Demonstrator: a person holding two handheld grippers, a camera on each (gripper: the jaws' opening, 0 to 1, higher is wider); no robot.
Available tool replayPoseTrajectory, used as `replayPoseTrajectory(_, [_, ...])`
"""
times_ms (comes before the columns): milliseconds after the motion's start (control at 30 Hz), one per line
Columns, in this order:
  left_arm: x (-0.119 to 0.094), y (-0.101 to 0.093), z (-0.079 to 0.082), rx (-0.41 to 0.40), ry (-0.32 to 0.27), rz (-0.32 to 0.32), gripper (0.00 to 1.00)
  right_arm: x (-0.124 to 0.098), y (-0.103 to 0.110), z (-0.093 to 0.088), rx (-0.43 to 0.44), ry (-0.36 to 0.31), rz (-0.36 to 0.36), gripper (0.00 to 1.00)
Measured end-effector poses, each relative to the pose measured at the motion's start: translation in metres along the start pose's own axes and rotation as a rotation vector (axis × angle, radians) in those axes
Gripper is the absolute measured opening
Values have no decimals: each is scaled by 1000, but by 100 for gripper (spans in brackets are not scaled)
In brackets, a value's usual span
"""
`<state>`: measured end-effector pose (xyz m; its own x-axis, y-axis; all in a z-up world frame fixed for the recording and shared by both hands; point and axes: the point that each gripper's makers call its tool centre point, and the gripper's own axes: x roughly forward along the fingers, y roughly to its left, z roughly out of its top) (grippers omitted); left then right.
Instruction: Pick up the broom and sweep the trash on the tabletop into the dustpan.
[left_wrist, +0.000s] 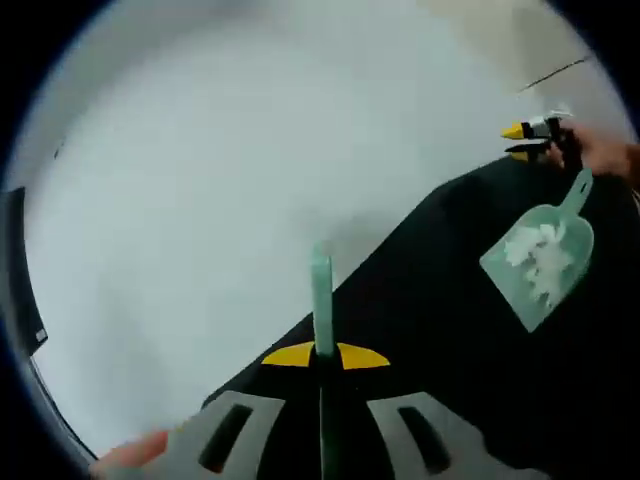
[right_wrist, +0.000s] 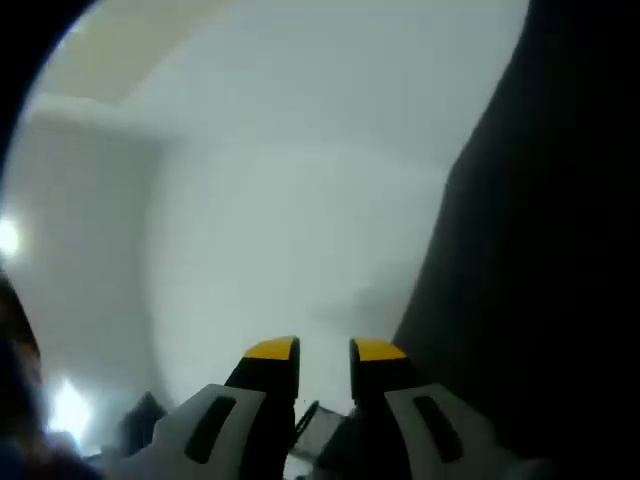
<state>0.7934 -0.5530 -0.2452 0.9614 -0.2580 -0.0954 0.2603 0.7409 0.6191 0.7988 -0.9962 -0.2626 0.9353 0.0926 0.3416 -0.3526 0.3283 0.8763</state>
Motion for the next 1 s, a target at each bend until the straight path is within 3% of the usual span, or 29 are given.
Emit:
replayPoseTrajectory(100, [8, -17, -2, -120, -85, -35, 4, 0, -1, -2, -23, 13, -10, 22])
replayPoseTrajectory(200, [12, -27, -1, -184, -165, -46, 5, 1, -3, -5, -45, 24, -27, 22])
replayPoseTrajectory(267, [12, -36, -1, -204, -150, -89, 6, 1, -5, -7, -62, 33, -38, 22])
replayPoseTrajectory(333, [12, -37, -2, -186, -159, -91, 7, 2, -6, -8, -81, 41, -47, 22])
replayPoseTrajectory(367, [13, -44, 0, -217, -186, -145, 8, 2, -6, -9, -85, 44, -49, 22])
replayPoseTrajectory(400, [13, -52, 0, -299, -191, -211, 9, 2, -4, -11, -91, 46, -51, 22])
replayPoseTrajectory(467, [13, -50, 0, -310, -199, -217, 10, 3, -6, -9, -95, 42, -55, 22])
replayPoseTrajectory(500, [13, -48, -1, -307, -205, -220, 10, 3, -4, 0, -60, -3, -58, 22])
replayPoseTrajectory(567, [11, -51, 1, -324, -214, -234, 10, 0, -5, 11, -101, -56, -79, 23])
replayPoseTrajectory(600, [11, -52, 1, -325, -215, -235, 10, -3, -6, 8, -105, -32, -94, 24])
replayPoseTrajectory(633, [10, -52, 1, -324, -217, -236, 10, -5, -7, 5, -106, -20, -113, 26])
replayPoseTrajectory(733, [9, -54, 0, -306, -219, -236, 10, -36, -16, -23, -105, 52, -296, 31])
replayPoseTrajectory(800, [9, -52, 1, -267, -216, -213, 10, -55, 6, -38, -30, 6, -256, 34])
replayPoseTrajectory(833, [9, -52, 1, -262, -215, -209, 10, -65, 11, -47, -34, 10, -258, 35])
replayPoseTrajectory(933, [10, -51, 0, -270, -217, -215, 10, -88, 15, -72, -26, 55, -317, 35])
replayPoseTrajectory(967, [9, -50, 0, -276, -219, -218, 10, -96, 15, -77, -9, 54, -344, 35])
replayPoseTrajectory(1000, [9, -50, 0, -280, -221, -219, 10, -103, 15, -78, 63, 16, -366, 35])
